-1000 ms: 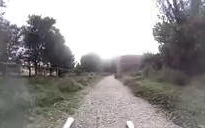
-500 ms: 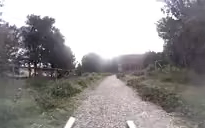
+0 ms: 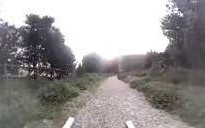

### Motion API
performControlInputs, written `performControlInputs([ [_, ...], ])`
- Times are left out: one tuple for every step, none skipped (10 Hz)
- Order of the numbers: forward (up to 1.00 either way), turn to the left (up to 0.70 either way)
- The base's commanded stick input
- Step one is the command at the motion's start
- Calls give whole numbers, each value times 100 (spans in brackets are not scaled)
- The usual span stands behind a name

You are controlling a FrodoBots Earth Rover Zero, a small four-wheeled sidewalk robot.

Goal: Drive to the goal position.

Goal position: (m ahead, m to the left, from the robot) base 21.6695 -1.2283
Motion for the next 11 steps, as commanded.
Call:
performControlInputs([
  [70,0],
  [70,0],
  [70,0],
  [70,0],
  [70,0],
  [70,0],
  [70,0],
  [70,0],
  [70,0],
  [70,0],
  [70,0],
])
